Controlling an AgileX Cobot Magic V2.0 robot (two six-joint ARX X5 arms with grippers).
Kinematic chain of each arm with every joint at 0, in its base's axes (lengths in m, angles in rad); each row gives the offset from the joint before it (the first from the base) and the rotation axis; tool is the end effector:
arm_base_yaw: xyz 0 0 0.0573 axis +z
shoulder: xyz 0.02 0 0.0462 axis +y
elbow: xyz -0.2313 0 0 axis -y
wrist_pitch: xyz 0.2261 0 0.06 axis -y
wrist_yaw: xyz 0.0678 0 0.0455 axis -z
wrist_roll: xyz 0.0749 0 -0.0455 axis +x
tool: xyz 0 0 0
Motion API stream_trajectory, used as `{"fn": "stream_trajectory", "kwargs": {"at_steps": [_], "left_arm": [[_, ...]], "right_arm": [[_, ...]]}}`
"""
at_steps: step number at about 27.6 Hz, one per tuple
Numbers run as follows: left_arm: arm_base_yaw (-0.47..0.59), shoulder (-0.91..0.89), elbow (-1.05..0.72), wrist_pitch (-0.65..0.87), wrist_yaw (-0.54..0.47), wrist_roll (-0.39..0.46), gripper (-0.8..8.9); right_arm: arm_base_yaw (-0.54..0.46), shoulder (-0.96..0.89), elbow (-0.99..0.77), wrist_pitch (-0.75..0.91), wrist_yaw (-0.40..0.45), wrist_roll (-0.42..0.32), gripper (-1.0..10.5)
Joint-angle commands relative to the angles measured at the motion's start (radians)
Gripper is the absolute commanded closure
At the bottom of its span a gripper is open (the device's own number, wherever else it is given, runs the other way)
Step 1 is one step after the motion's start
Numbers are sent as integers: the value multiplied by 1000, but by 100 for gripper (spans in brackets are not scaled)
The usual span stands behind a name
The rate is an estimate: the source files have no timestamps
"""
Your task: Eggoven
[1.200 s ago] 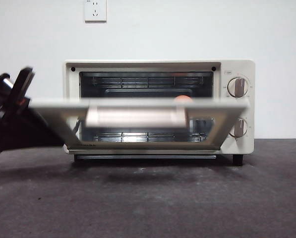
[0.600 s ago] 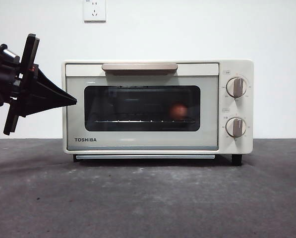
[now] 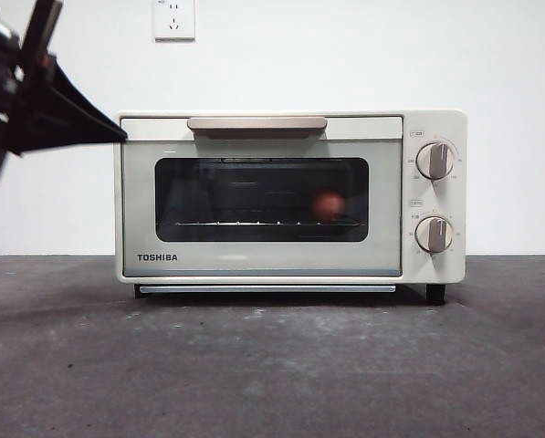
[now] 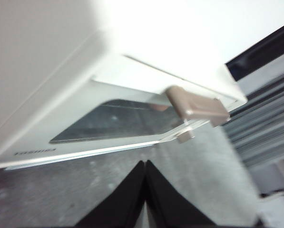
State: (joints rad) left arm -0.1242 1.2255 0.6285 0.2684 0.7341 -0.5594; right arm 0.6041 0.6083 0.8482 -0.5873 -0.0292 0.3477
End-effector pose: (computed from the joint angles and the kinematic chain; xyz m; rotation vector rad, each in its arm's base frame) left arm 0.2709 -0.0844 0.2038 -0.6214 0.5548 -0.7407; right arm 0.1384 0.0982 0.2991 0.2327 0.4429 0.5599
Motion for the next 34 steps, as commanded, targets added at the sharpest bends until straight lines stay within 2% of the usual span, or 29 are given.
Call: {"fn": "stream_trajectory", "kwargs": {"at_steps": [1, 7, 12, 16, 19, 34], "left_arm": [[-29, -126, 12, -155, -97, 165, 806], [-67, -367, 12, -338, -237, 246, 806], [-68, -521, 12, -434, -274, 268, 806], [-68, -597, 12, -511, -296, 295, 806], [-68, -625, 12, -562, -316, 319, 806], [-68, -631, 12, -612, -317, 335, 806]], "right_arm": [[9, 5, 4, 27, 38, -56, 651], [9, -10, -97, 191, 56, -96, 678], [10, -74, -284, 397, 56, -101, 741], [10, -106, -434, 575, 55, -101, 827], [10, -116, -507, 669, 56, -101, 934], [10, -116, -529, 716, 82, -97, 943]]}}
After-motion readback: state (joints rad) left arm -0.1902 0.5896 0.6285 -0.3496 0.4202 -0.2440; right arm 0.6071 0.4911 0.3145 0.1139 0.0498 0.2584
